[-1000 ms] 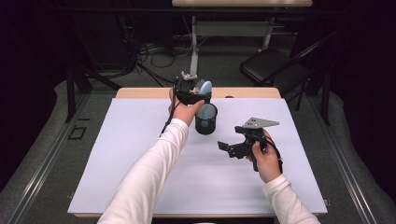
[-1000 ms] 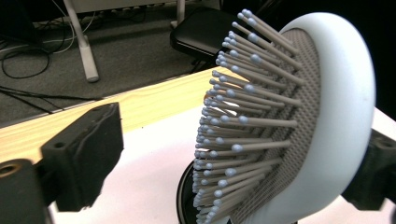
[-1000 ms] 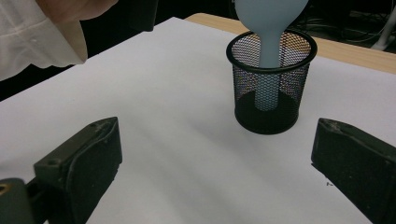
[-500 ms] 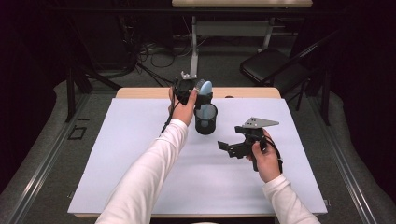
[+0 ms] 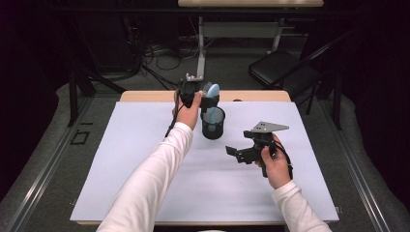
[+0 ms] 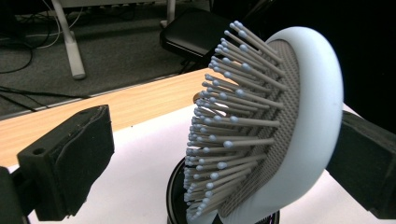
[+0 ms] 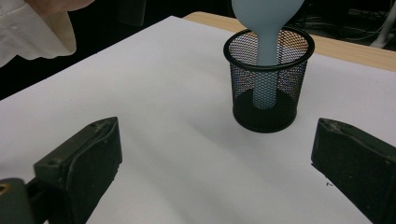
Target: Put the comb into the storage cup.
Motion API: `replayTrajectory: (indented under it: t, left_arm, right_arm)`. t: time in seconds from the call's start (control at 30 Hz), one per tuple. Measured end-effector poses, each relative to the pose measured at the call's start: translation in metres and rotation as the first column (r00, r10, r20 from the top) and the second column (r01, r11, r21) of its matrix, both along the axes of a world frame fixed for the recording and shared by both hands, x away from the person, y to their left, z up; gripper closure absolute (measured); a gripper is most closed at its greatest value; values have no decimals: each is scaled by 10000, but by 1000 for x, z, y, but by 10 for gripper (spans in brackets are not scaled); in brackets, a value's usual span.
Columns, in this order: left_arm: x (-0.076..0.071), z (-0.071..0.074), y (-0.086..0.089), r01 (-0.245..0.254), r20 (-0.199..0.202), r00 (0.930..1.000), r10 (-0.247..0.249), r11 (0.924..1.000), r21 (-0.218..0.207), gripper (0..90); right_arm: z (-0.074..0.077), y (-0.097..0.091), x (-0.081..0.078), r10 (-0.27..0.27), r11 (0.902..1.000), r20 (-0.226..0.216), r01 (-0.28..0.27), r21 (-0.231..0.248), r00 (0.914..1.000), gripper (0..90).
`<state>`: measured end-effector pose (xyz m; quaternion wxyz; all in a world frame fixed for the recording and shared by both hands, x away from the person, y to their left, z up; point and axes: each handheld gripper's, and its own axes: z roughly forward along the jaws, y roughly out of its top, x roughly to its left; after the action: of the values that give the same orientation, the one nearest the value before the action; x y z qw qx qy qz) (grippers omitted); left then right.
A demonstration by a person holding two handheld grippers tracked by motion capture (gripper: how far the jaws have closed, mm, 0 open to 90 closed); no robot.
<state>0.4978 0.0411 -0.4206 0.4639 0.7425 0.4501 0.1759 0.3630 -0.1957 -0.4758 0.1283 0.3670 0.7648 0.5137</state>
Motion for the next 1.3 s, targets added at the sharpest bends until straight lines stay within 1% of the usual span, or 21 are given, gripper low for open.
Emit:
replayTrajectory:
  t: [0.23, 0.43, 0.53, 0.67, 0.77, 1.0, 1.13, 1.3]
  left_arm:
    - [-2, 2, 0, 56, -110, 9999, -55, 9999, 88, 6]
    - [-3, 5, 2, 86, -70, 9999, -86, 10000, -9, 7]
    - [-3, 6, 3, 161, -91, 9998, -161, 9999, -36, 7]
    - [-4, 7, 4, 338, -164, 9993, -338, 9994, 55, 7]
    - [-5, 8, 5, 441, -182, 9989, -441, 9990, 20, 7]
    - [-5, 9, 6, 650, -226, 9977, -644, 9976, 258, 7]
    - [-6, 11, 7, 676, -158, 9976, -673, 9975, 216, 8]
    - [-6, 13, 10, 729, -180, 9972, -725, 9971, 198, 8]
  right_arm:
    - [-1, 1, 0, -1, 10000, 25, 1, -42, 10000, 12]
    - [-1, 0, 1, -14, 10000, 10, 14, -54, 10000, 13]
    - [-1, 0, 1, -18, 10000, 12, 18, -66, 10000, 12]
    - [-1, 1, 1, -4, 10000, 9, 4, -88, 10000, 13]
    - [-2, 1, 1, 9, 9999, 9, -9, -110, 10000, 13]
    - [-2, 0, 1, -13, 10000, -10, 13, -99, 10000, 13]
    - [-2, 0, 1, -10, 10000, -3, 10, -95, 10000, 13]
    - [-2, 0, 1, -16, 9999, 1, 16, -118, 10000, 12]
